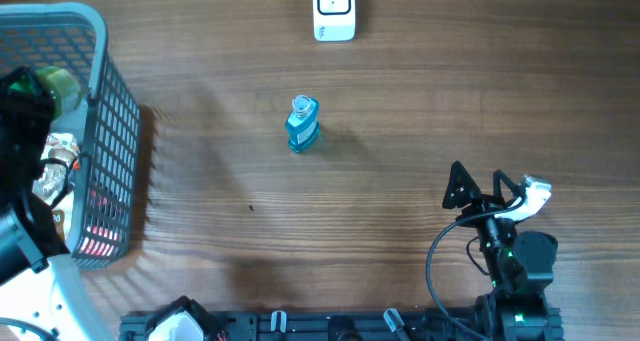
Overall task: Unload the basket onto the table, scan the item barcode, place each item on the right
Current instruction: 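Carry the jar out and place it left of the bottle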
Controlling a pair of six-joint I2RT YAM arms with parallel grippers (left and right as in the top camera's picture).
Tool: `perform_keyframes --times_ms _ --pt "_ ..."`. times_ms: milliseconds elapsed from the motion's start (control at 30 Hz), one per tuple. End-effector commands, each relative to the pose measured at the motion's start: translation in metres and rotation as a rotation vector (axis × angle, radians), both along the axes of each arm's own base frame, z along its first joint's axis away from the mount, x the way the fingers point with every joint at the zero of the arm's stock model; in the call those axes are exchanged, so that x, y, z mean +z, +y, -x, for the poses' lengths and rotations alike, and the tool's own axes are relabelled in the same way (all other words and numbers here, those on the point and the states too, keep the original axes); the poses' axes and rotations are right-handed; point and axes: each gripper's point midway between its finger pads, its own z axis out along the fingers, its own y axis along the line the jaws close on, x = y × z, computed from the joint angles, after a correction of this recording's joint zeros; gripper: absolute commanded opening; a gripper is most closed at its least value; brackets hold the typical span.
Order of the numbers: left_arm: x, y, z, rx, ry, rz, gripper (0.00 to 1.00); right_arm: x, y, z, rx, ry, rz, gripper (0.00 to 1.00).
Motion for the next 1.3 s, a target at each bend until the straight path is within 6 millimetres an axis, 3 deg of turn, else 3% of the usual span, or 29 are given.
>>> perform_keyframes --times_ms 0,100,233,300,467,567,967,1067,1267 --pt "0.011 -0.029 -0.011 -0.109 -0.044 0.011 0.6 0.001 0.003 0.0 0.012 -0.003 -0.008 1.0" --pt "0.01 -0.056 -0.028 -0.207 -0.046 0.011 0.6 0.001 0.003 0.0 0.012 -0.003 -0.008 1.0" --pt "-0.017 -0.093 -0.062 -0.293 0.036 0.008 0.62 0.001 0.003 0.0 0.012 -0.003 -0.008 1.0" --pt "-0.041 -0.108 -0.081 -0.317 0.103 0.003 0.62 0.001 0.003 0.0 0.012 -0.003 -0.008 1.0" --pt "-0.132 -0.152 -0.127 -0.398 0.332 0.005 0.63 0.001 0.003 0.0 0.012 -0.003 -0.008 1.0" --pt "-0.168 -0.168 -0.141 -0.436 0.403 0.013 0.63 0.001 0.003 0.0 0.012 -0.004 -0.008 1.0" --pt "-0.269 -0.221 -0.15 -0.494 0.626 -0.08 0.64 0.001 0.003 0.0 0.012 -0.004 -0.008 1.0" --pt "-0.285 -0.236 -0.149 -0.526 0.653 -0.088 0.65 0.001 0.003 0.0 0.012 -0.004 -0.008 1.0" --pt "-0.296 -0.251 -0.148 -0.554 0.667 -0.106 0.68 0.001 0.003 0.0 0.012 -0.004 -0.008 1.0"
